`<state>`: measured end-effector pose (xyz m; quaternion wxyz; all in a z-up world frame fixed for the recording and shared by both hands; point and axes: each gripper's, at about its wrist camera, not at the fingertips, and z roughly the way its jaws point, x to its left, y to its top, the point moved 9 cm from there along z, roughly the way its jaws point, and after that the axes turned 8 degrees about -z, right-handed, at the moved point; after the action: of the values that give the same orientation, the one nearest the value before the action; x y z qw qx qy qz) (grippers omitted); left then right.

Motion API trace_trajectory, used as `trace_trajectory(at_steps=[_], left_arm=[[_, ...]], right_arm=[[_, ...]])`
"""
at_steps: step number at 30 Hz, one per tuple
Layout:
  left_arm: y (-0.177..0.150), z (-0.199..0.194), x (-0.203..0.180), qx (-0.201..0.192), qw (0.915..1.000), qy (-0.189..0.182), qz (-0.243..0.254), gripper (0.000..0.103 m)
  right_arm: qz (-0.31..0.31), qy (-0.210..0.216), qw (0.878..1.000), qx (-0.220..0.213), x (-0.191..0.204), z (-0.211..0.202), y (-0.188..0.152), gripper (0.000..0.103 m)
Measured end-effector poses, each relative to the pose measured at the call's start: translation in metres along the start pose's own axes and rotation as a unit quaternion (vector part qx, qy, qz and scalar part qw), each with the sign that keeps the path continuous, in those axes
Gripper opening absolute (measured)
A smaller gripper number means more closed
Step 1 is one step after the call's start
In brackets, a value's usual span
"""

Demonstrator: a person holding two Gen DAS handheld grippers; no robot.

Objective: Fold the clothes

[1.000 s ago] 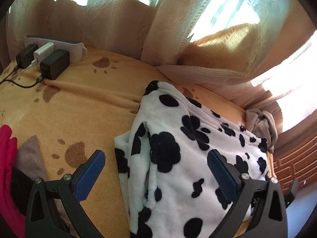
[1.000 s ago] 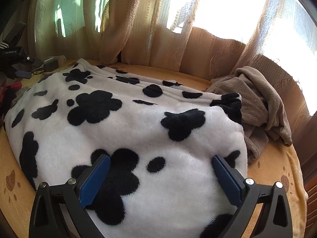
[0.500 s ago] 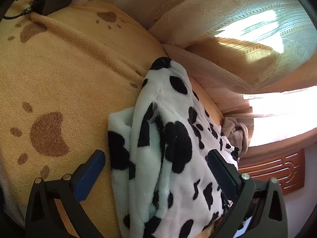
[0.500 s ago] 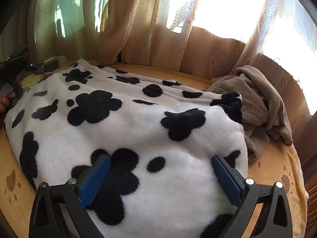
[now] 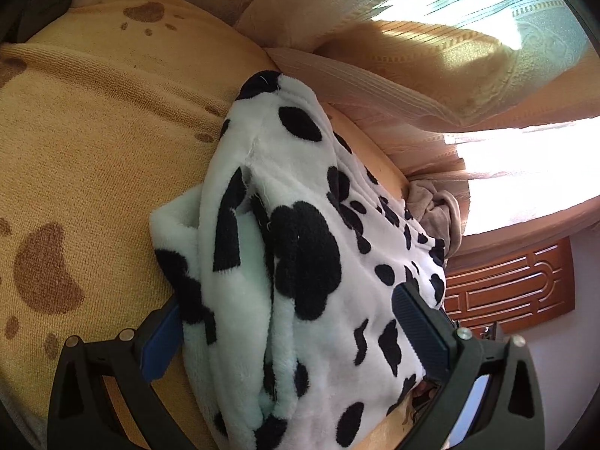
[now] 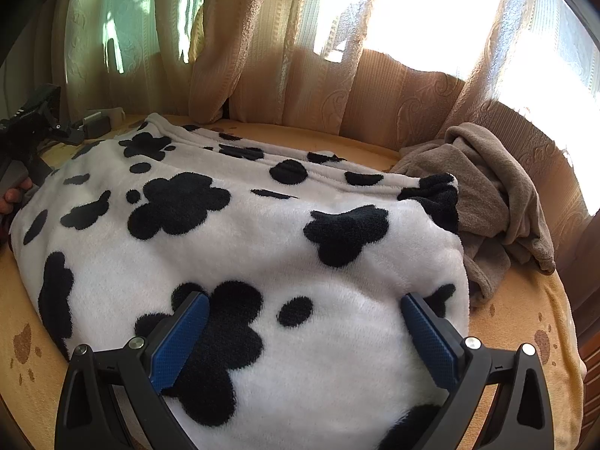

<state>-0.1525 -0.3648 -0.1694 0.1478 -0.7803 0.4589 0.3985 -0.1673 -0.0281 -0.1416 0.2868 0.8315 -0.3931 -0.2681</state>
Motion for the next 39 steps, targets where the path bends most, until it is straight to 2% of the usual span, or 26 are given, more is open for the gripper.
trace_trajectory(at_steps=[3, 6, 11, 16, 21, 23, 24, 25, 27, 30, 36, 37, 39], left_arm=[[0.003, -0.004, 0.006, -0.013, 0.9993, -0.027, -0.023, 0.103], [0.004, -0.007, 0.008, -0.017, 0.9987, -0.042, -0.025, 0.103], [-0.004, 0.001, -0.002, -0.025, 0.9981, 0.015, 0.055, 0.103], [-0.006, 0.005, -0.004, -0.045, 0.9955, 0.053, 0.064, 0.103], [-0.009, 0.016, -0.010, -0.047, 0.9850, 0.114, 0.121, 0.103], [-0.008, 0.016, -0.009, -0.048, 0.9822, 0.126, 0.131, 0.090], [-0.007, 0.015, -0.008, -0.048, 0.9816, 0.129, 0.132, 0.061], [-0.007, 0.015, -0.008, -0.045, 0.9832, 0.122, 0.128, 0.052], [-0.010, 0.015, -0.012, -0.047, 0.9809, 0.124, 0.143, 0.046], [-0.016, 0.015, -0.025, -0.064, 0.9685, 0.153, 0.186, 0.036], [-0.025, 0.013, -0.044, -0.106, 0.9443, 0.193, 0.245, 0.034], [-0.025, 0.013, -0.042, -0.108, 0.9459, 0.190, 0.240, 0.034], [-0.021, 0.014, -0.037, -0.106, 0.9543, 0.173, 0.219, 0.034]], right_arm=[[0.001, 0.001, 1.000, -0.001, 0.000, 0.000, 0.000, 0.103], [0.004, 0.003, 1.000, -0.002, 0.000, -0.001, 0.000, 0.103], [0.006, 0.005, 1.000, -0.003, 0.000, -0.001, 0.000, 0.103], [0.009, 0.007, 1.000, -0.005, 0.000, -0.002, 0.000, 0.103], [0.011, 0.009, 1.000, -0.006, 0.000, -0.001, 0.001, 0.103], [0.011, 0.009, 1.000, -0.006, 0.000, -0.002, 0.001, 0.103], [0.012, 0.009, 1.000, -0.007, 0.000, -0.002, 0.001, 0.103], [0.012, 0.010, 1.000, -0.007, 0.000, -0.002, 0.001, 0.103], [0.012, 0.011, 1.000, -0.007, 0.000, -0.002, 0.001, 0.103], [0.013, 0.010, 1.000, -0.006, 0.001, -0.002, 0.000, 0.103], [0.020, 0.013, 1.000, -0.007, 0.000, -0.002, 0.000, 0.103], [0.023, 0.016, 1.000, -0.008, 0.000, -0.002, 0.000, 0.103], [0.034, 0.027, 0.999, -0.019, -0.002, -0.006, 0.001, 0.103]])
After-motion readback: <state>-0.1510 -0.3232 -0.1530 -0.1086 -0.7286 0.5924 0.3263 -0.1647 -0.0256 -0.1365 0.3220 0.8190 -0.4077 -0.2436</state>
